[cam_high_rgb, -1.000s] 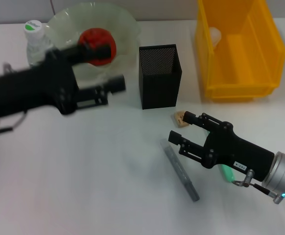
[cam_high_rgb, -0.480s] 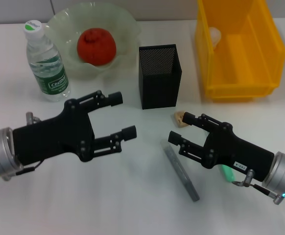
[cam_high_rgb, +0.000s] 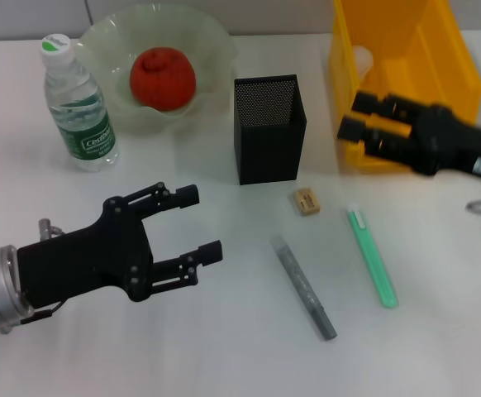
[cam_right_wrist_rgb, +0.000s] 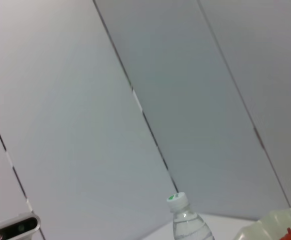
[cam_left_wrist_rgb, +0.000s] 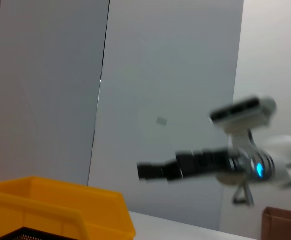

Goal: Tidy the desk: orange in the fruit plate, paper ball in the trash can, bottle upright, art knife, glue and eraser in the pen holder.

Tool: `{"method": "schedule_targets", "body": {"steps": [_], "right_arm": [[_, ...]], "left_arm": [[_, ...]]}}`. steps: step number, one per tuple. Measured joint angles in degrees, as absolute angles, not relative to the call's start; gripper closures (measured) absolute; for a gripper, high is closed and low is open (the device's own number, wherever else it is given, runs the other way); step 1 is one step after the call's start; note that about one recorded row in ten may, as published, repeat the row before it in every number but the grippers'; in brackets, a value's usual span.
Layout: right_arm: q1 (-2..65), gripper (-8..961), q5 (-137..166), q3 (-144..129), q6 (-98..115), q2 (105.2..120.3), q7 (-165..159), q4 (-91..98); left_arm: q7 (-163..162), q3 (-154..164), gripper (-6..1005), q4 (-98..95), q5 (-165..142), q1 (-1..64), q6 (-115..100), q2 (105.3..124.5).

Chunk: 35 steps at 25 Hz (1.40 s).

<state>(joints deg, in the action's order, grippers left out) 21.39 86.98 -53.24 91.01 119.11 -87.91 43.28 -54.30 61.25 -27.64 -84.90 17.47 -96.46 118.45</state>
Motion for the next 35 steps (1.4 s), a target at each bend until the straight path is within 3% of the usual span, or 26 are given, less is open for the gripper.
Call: {"method": "schedule_targets", "body": {"steps": [12,17,20,35], "right_arm": [[26.21,264,115.30,-52.11,92.19,118.75,-129.50,80.18],[31.74,265,128.84,-52.30,96.03,117.41,-141.73,84.87],[38.46,265,139.86,-52.83,101.95,116.19,-148.08,84.26],[53.42,266,161.12,-60.42,109.31,118.01,-151.20,72.21]], "left_arm": [[-53.36,61.75,221,-27.53,-84.93,16.77,-96.12,118.47],[-53.35,61.80,220,-27.51,-84.93,16.68,-95.98,118.47],[-53.34,61.80,220,-27.50,-84.91,16.68,-95.58,118.48],[-52.71,61.78,221,-27.43,-85.15,16.70,-94.94,118.48]]}}
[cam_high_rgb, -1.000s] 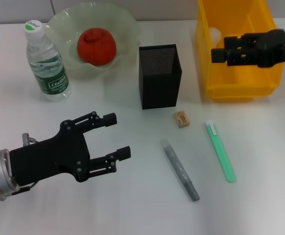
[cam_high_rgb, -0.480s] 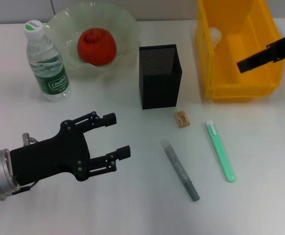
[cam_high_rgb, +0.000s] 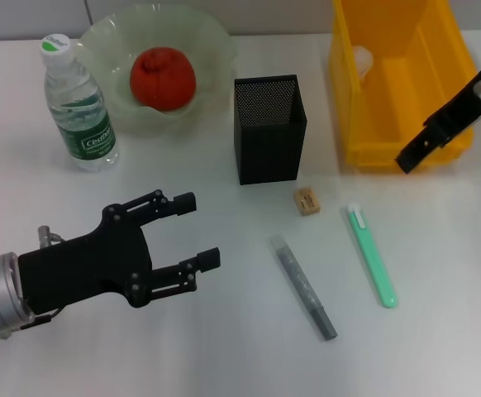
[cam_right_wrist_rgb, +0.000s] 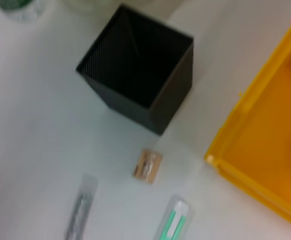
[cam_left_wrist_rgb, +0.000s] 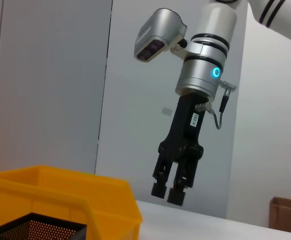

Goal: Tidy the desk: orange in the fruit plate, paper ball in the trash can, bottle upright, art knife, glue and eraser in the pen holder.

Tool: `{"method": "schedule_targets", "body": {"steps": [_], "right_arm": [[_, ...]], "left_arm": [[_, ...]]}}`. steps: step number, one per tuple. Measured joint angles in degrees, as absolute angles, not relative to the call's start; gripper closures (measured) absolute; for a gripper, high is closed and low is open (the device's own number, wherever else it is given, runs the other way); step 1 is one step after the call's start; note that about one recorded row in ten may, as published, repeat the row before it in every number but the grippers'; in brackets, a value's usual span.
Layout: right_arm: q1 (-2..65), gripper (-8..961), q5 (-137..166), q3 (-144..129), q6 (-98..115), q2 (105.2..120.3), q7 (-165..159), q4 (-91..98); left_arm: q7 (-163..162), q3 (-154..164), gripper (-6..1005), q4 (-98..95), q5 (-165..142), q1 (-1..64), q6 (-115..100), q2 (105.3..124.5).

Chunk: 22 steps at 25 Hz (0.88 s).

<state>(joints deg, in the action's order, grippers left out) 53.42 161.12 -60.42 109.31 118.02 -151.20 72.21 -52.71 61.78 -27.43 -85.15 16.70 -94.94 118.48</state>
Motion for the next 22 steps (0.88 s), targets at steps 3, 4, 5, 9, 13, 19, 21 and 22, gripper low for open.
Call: {"method": "schedule_targets", "body": {"steps": [3,4,5,9,13,19,21,22], "right_arm": [[55.04,266,163.09,-61.44,109.04,118.59,-151.30,69.61],[55.82,266,164.08,-61.95,108.82,118.88,-151.33,68.39],[56.93,266,165.21,-63.62,108.24,119.20,-151.74,65.88],[58.00,266,165.42,-66.17,107.50,119.36,-152.61,63.08],[59.18,266,165.26,-67.63,105.92,119.46,-153.26,59.56],[60.51,267,164.99,-68.16,102.84,119.58,-153.29,53.67],[60.55,267,164.29,-68.61,101.68,119.62,-153.29,52.07],[60.57,267,163.69,-68.84,101.03,119.62,-153.29,51.14]], "left_arm": [[-52.52,61.79,221,-27.16,-85.55,16.70,-94.45,118.52],[-52.29,61.79,221,-27.00,-85.57,16.70,-94.40,118.53],[-51.93,61.79,221,-26.86,-85.58,16.70,-94.37,118.53],[-51.16,61.69,220,-26.73,-85.61,16.34,-94.35,118.50],[-51.08,61.76,220,-26.41,-85.61,16.08,-93.75,118.51],[-50.42,61.79,221,-25.96,-85.61,16.07,-93.48,118.54],[-50.37,61.79,221,-25.93,-85.61,16.08,-93.27,118.56],[-50.37,61.79,221,-25.93,-85.61,16.08,-93.27,118.56]]}}
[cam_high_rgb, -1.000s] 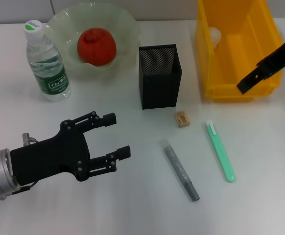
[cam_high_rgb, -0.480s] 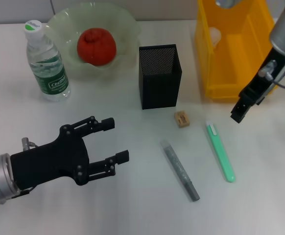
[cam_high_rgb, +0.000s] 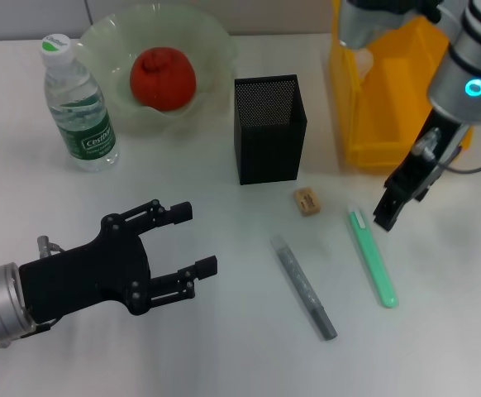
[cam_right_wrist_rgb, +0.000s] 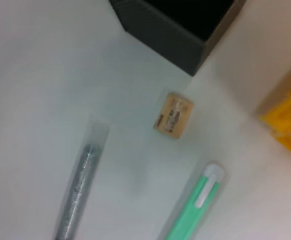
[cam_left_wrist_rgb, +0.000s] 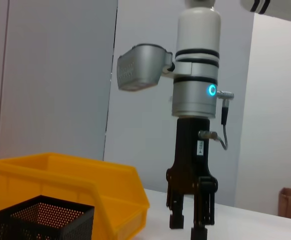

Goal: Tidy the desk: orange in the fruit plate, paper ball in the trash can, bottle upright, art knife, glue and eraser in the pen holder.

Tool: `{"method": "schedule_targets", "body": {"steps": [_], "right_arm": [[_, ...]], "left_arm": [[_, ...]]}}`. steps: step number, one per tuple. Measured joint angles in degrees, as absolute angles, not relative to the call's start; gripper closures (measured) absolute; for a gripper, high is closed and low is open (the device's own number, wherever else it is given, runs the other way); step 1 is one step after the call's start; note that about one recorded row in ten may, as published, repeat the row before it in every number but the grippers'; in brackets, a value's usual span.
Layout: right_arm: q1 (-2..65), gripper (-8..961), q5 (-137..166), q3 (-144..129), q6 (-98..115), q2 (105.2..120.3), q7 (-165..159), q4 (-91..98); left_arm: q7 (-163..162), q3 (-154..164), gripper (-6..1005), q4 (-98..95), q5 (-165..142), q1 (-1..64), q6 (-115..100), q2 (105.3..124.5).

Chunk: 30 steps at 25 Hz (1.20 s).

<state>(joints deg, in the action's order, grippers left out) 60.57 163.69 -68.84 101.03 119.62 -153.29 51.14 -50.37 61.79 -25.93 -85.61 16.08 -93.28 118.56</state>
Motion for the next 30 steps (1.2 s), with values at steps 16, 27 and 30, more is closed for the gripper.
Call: {"method": "schedule_targets", "body": {"steps": [16,27,30], "right_arm": [[60.43,268,160.95,-71.17,90.43,119.80,-153.21,41.54],[60.23,269,157.90,-74.61,86.86,119.81,-153.41,39.85],[60.13,269,157.77,-74.75,85.96,119.84,-153.43,39.20]], "left_arm": [[-49.56,61.79,223,-24.69,-85.60,16.29,-93.06,118.59],[-49.57,61.79,224,-24.60,-85.46,16.57,-93.02,118.74],[-49.55,61.79,224,-24.60,-85.26,16.40,-93.00,118.69]]}}
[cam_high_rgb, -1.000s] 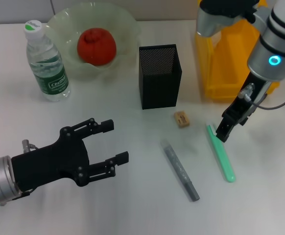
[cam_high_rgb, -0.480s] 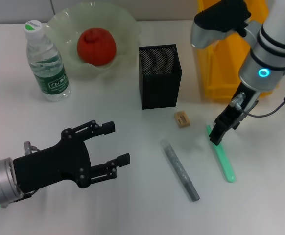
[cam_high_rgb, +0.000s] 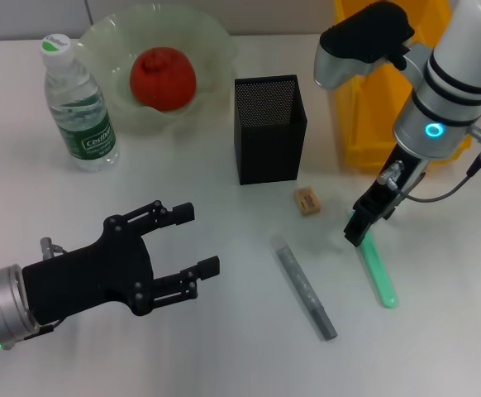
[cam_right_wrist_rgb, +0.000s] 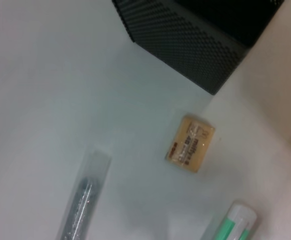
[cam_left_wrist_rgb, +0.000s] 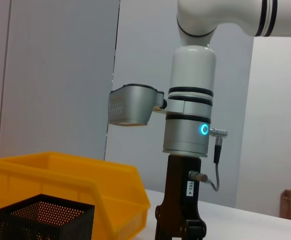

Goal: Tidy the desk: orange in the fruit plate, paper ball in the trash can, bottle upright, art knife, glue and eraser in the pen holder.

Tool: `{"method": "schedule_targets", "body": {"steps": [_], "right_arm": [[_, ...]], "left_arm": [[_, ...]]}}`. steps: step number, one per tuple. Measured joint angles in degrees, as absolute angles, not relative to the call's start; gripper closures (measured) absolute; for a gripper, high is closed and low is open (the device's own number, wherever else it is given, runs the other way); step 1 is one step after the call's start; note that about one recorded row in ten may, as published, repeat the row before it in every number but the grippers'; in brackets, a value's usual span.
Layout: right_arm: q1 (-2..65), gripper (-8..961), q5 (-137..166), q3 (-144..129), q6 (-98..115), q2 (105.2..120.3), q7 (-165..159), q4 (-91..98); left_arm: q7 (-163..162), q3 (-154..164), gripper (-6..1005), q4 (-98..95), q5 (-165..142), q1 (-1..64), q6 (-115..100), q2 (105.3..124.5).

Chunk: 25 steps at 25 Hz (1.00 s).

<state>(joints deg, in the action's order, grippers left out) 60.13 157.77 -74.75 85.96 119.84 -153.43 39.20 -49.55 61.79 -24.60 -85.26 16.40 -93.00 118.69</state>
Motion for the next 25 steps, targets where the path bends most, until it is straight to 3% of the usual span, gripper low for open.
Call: {"method": "schedule_targets", "body": {"steps": [25], "right_arm": [[59.71,280,157.08,-76.67,83.77,119.89,-153.06,37.87]], "left_arm": [[-48.78,61.46,226,-23.73,-84.98,16.56,-92.45,118.81]]}}
